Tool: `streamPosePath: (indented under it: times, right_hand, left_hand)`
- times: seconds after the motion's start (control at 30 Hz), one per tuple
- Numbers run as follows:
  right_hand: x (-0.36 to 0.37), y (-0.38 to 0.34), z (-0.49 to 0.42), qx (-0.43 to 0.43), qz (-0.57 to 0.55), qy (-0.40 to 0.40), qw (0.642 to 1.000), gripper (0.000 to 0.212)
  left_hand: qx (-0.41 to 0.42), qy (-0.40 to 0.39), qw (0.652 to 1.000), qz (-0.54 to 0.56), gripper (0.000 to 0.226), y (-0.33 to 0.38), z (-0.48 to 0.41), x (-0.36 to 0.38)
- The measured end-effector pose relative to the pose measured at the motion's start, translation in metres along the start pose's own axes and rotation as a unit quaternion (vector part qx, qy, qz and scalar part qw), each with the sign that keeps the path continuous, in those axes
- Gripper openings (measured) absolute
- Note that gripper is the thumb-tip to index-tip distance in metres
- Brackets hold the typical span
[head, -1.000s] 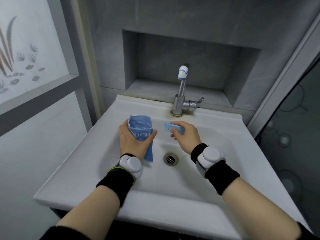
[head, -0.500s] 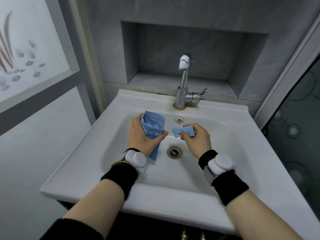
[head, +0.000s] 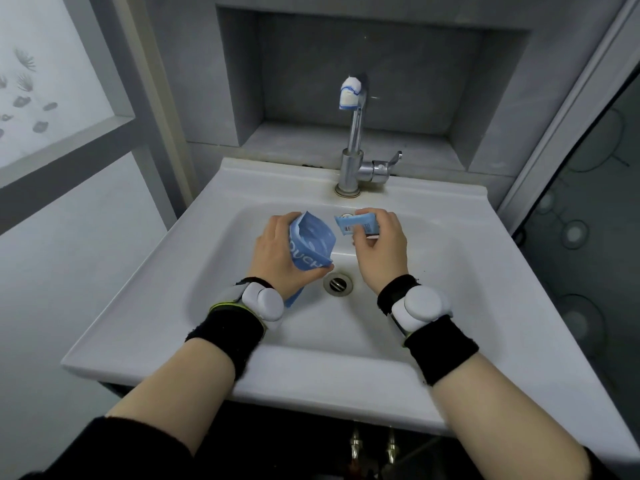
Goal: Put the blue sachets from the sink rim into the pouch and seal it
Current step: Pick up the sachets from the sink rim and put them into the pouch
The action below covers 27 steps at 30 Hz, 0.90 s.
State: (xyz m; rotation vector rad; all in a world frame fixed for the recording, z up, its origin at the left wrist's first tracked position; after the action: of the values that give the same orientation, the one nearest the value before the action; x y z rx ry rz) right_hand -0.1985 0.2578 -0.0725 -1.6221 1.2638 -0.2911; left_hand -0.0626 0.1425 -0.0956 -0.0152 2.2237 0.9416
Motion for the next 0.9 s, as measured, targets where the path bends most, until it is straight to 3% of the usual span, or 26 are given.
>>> streamPosePath:
  times: [0.27,0.67,0.9]
  right_hand:
    - [-0.003,-0.013,0.002,-0.026,-0.045,0.024,0.998,0.015]
    - [0.004,-0.012,0.008,0.017,-0.076,-0.029,0.997,0.022]
    - [0.008,-0.009,0.009,0.017,-0.082,-0.046,0.995,0.016]
  left_hand:
    - [0.079,-0.02,0.995,-0.057,0.092,0.009,0.001,0.003]
    - [0.081,-0.013,0.995,-0.052,0.093,0.006,0.001,0.003]
    - [0.091,-0.008,0.994,-0.052,0.092,0.007,0.0,0.003]
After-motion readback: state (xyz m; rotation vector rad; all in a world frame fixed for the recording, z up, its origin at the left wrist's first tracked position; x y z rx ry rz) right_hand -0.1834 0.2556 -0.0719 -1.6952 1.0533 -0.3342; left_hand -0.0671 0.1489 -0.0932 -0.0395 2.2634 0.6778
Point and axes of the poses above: each hand's wrist, its own z-axis away from the middle knuckle, its own x-axis out of the palm, y = z × x, the point moved 3 cm from there along -z, towards the middle knuckle
